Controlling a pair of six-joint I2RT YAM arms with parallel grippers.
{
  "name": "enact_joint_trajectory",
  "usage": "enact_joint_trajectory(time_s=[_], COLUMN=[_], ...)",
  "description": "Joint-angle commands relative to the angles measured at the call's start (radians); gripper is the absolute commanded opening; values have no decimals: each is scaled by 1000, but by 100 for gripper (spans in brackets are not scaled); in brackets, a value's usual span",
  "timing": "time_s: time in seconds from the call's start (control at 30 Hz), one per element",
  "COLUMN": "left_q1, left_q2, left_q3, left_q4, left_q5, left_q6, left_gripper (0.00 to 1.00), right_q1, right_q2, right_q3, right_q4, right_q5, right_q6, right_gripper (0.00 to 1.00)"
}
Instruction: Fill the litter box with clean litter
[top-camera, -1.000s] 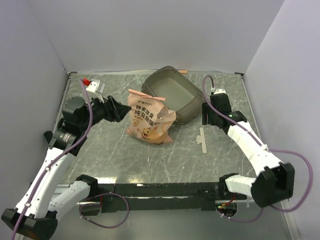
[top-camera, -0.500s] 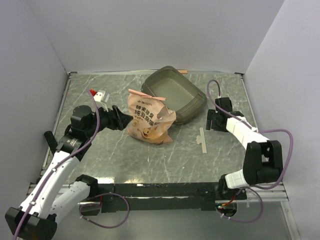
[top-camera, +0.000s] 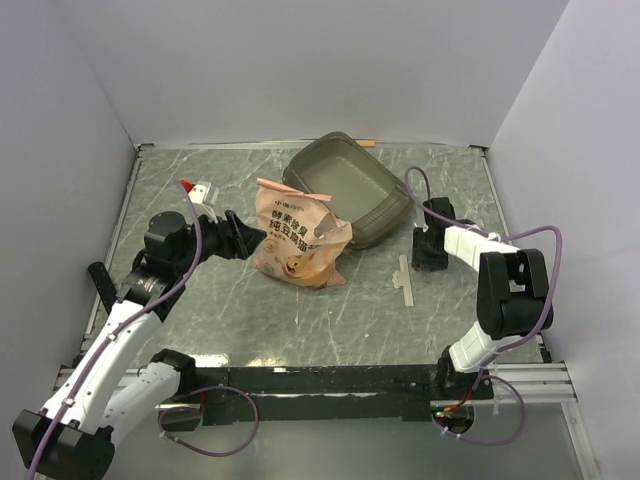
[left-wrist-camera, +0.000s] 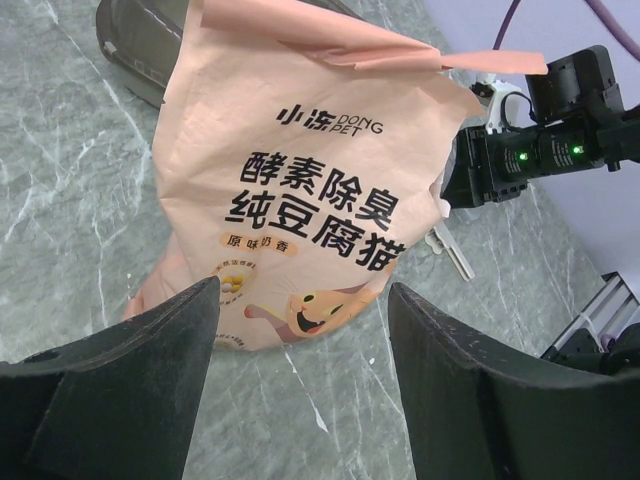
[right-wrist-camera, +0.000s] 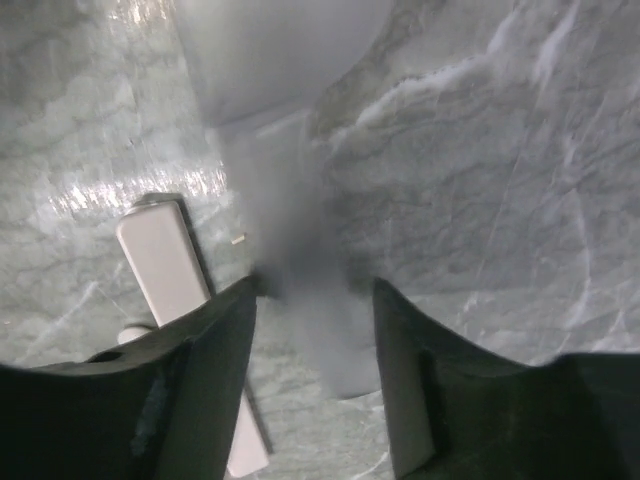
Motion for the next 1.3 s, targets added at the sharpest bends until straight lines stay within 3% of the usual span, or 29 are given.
enact_joint_trajectory(time_s=[0.0, 0.2, 0.33, 0.47, 0.7, 0.97, 1.27], left_q1=[-3, -3, -3, -3, -3, -3, -3], left_q2=[3, 11, 14, 23, 29, 64, 90], left_q3=[5, 18, 37, 95, 239, 373, 433], left_q4=[39, 30, 20, -6, -79, -118, -104], left_q5=[-7, -10, -10, 4, 57, 264, 534], left_q6=[-2, 3, -5, -20, -15, 115, 205], left_gripper=[73, 72, 72, 72, 72, 74, 77], right_q1=[-7, -7, -7, 38, 277, 510, 562], right_q2=[12, -23, -135, -278, -438, -556, -613], right_q3=[41, 44, 67, 125, 306, 452, 477], right_q4=[2, -11, -50, -109, -275, -395, -525], right_q5=[12, 71, 59, 49, 17, -268, -585], right_q6=[-6, 6, 35, 88, 92, -33, -150], right_gripper=[42, 12, 1, 0, 0, 0, 1])
